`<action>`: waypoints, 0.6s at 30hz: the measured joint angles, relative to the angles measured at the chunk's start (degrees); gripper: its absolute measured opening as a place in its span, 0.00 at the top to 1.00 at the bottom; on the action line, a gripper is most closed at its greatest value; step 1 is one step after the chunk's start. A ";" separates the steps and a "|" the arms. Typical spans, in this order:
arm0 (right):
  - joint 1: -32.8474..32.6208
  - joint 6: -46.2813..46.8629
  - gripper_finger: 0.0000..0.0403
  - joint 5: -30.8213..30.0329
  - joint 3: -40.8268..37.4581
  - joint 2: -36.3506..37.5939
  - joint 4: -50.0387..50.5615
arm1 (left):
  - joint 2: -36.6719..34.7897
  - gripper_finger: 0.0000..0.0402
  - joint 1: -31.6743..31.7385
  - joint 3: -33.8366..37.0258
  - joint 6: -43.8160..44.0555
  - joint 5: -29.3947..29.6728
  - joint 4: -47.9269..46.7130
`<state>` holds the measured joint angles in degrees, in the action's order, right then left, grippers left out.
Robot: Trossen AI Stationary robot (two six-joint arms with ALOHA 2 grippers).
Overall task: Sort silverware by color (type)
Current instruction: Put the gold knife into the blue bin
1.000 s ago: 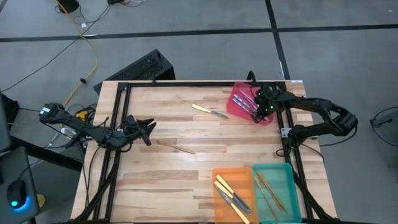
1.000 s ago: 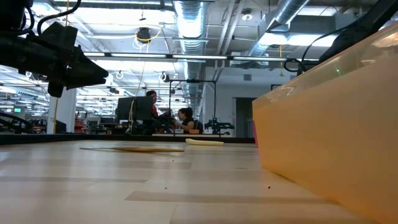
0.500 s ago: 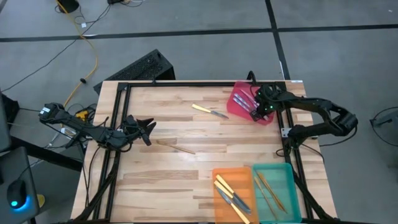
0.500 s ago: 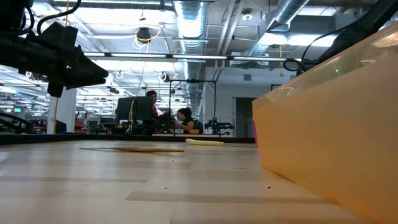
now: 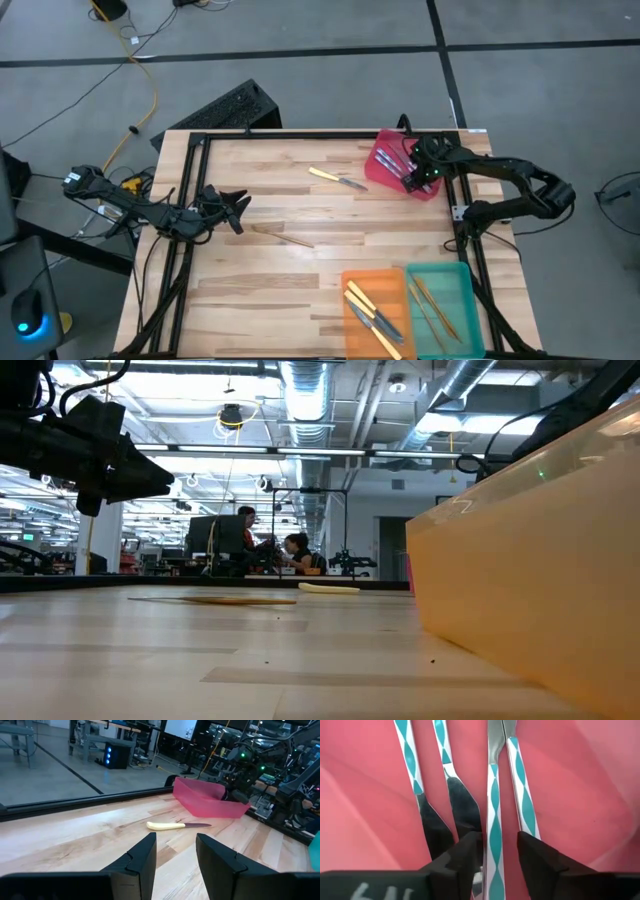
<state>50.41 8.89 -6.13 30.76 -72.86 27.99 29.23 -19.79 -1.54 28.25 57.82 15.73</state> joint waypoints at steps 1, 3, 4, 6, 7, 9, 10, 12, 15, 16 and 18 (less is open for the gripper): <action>0.00 0.30 0.58 0.00 0.00 0.00 -0.17 | 0.00 0.70 0.00 0.00 0.00 0.00 0.00; 0.00 1.17 0.56 0.00 0.34 0.00 -0.17 | 0.00 0.70 0.00 0.00 0.00 0.00 0.00; 0.00 1.48 0.55 0.00 0.67 0.00 -0.11 | 0.00 0.70 0.00 0.00 0.00 0.00 -0.02; 0.00 1.82 0.55 0.00 1.68 0.00 0.20 | 0.00 0.70 0.00 0.00 0.00 0.00 0.00; -0.02 1.82 0.55 0.01 2.33 0.00 0.68 | 0.00 0.70 0.00 0.00 0.00 0.00 -0.01; -0.02 1.81 0.55 0.03 3.78 0.00 1.97 | 0.00 0.70 0.00 0.00 0.00 -0.01 -0.01; -0.06 1.82 0.55 0.04 4.55 0.02 2.69 | 0.00 0.70 0.00 0.00 0.00 -0.07 -0.02; -0.35 1.81 0.56 0.07 6.24 0.02 4.52 | 0.00 0.70 0.00 0.00 0.00 -0.15 -0.02; -1.31 1.81 0.56 0.11 9.38 0.02 7.70 | 0.00 0.70 0.00 0.00 0.00 -0.19 -0.31; -1.73 1.81 0.56 0.16 10.62 0.02 8.61 | 0.00 0.70 0.00 0.00 0.02 -0.29 -0.40; -2.81 1.81 0.56 0.20 13.00 0.04 10.14 | 0.00 0.70 0.00 0.00 0.10 -0.70 -0.60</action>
<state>47.60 10.70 -5.93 43.77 -72.82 38.13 29.23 -19.79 -1.54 28.35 57.12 15.12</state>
